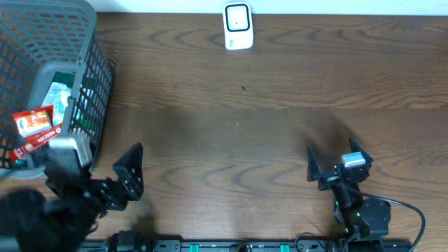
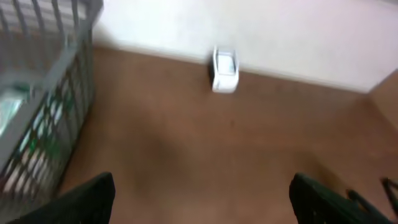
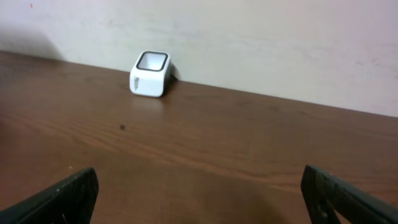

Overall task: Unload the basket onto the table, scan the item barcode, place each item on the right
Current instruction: 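Move the left gripper into the basket toward the green-lidded jar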

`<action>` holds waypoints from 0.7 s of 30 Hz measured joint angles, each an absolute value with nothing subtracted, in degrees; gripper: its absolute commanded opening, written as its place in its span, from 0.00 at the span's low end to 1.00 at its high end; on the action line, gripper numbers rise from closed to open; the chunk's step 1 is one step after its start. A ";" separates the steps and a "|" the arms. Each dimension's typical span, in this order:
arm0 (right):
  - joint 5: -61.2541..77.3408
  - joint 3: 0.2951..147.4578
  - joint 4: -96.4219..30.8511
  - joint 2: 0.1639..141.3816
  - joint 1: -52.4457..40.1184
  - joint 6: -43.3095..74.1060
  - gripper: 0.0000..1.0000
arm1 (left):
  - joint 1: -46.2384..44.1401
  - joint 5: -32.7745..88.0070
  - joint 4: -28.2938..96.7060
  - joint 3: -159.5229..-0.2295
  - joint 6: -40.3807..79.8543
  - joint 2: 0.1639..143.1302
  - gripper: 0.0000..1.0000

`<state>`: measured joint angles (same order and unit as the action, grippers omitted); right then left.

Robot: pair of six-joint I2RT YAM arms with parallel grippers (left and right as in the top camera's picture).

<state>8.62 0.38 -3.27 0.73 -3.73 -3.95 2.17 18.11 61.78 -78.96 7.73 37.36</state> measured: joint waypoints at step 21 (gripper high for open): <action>8.60 0.38 -3.29 0.73 -3.73 -3.95 0.99 | 23.88 10.50 92.27 -136.22 -5.45 93.17 0.98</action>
